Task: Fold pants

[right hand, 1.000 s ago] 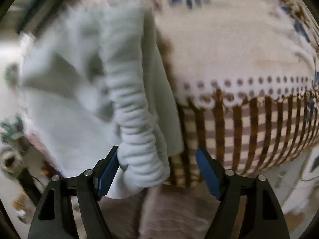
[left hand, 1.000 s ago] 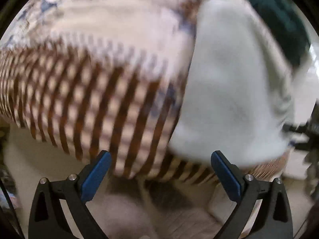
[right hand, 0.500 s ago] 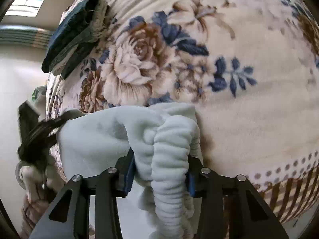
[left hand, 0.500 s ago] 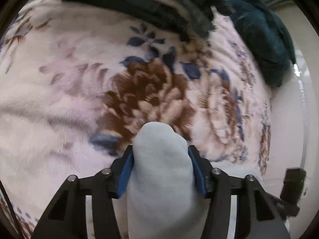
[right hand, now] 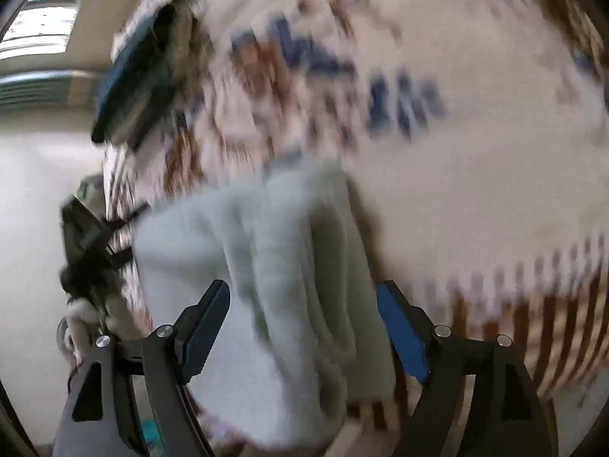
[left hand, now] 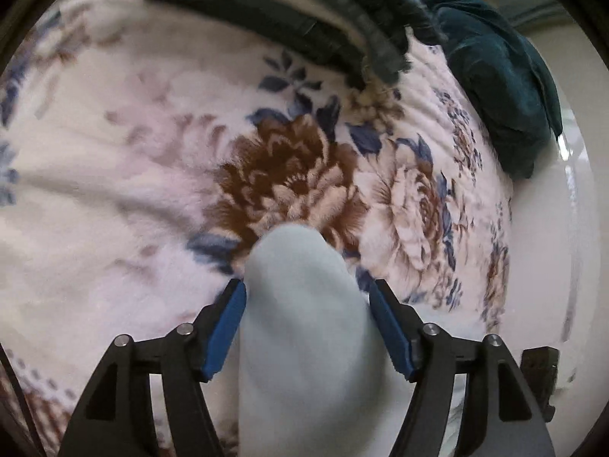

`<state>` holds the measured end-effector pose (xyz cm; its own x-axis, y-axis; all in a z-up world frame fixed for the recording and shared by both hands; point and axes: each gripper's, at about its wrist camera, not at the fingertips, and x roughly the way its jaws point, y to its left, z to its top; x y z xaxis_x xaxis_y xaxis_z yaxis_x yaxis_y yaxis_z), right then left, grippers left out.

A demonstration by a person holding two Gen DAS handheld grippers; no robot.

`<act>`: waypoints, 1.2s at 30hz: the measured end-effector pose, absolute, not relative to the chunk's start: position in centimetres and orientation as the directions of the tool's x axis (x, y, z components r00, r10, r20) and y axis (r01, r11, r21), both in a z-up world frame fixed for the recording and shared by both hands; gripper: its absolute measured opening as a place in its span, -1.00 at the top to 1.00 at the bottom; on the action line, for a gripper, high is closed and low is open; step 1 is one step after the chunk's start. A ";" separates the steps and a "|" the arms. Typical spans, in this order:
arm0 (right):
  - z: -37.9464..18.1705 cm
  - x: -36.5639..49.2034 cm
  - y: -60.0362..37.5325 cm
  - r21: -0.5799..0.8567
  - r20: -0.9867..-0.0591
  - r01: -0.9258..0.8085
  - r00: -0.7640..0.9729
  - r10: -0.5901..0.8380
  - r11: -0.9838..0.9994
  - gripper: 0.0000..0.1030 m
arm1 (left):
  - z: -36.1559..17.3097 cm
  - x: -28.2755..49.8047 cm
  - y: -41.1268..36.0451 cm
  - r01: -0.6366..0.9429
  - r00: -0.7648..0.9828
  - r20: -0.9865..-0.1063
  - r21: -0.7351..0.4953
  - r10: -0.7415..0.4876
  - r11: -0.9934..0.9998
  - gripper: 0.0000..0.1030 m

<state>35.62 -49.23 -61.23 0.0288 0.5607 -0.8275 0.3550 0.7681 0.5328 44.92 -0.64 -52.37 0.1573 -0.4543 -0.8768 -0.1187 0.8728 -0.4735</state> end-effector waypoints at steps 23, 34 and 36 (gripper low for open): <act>-67.3 29.8 -53.8 0.557 -0.806 0.540 0.168 0.568 0.631 0.13 | -58.2 49.2 -4.8 -0.117 0.063 -0.889 -0.458 -0.454 0.881 0.03; -65.9 26.9 -55.0 0.587 -0.769 0.605 0.208 0.604 0.539 -0.51 | -55.6 47.8 -4.4 -0.125 0.099 -0.874 -0.486 -0.476 0.865 -0.18; -64.6 24.8 -54.7 0.610 -0.751 0.609 0.241 0.615 0.507 -0.48 | -54.8 46.5 -3.9 -0.125 0.129 -0.862 -0.505 -0.491 0.854 -0.20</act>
